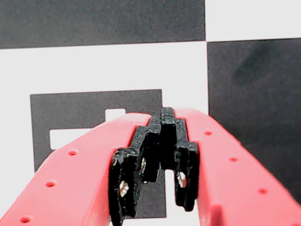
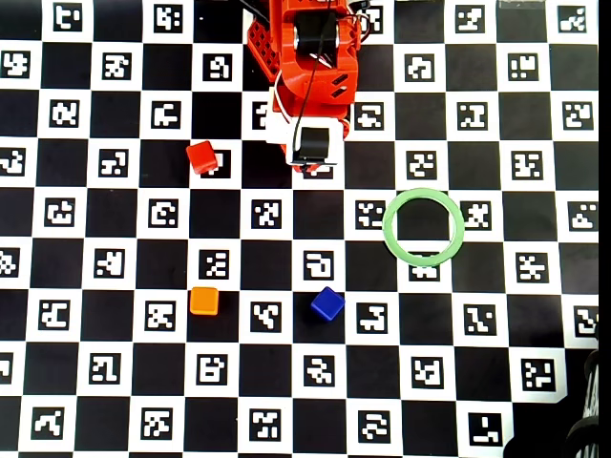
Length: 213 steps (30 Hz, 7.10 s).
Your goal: Grab the red cube then put it in the green circle then put the blue cube on top and finally the orange cube on top
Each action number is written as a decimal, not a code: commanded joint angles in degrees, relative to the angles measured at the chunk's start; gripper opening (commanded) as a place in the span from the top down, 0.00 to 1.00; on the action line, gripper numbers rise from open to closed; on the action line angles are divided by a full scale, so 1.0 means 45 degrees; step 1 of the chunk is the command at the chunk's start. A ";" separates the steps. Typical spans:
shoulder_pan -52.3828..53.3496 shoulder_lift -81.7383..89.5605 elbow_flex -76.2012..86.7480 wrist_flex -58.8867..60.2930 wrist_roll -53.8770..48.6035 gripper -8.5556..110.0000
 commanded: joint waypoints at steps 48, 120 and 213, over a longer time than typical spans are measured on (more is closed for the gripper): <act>-0.0098 0.0645 0.0605 0.1348 -0.0117 0.97; 0.8809 -1.4219 -1.8281 0.7402 0.8848 0.68; 1.0996 -1.6719 -0.8027 -0.4707 0.7773 0.54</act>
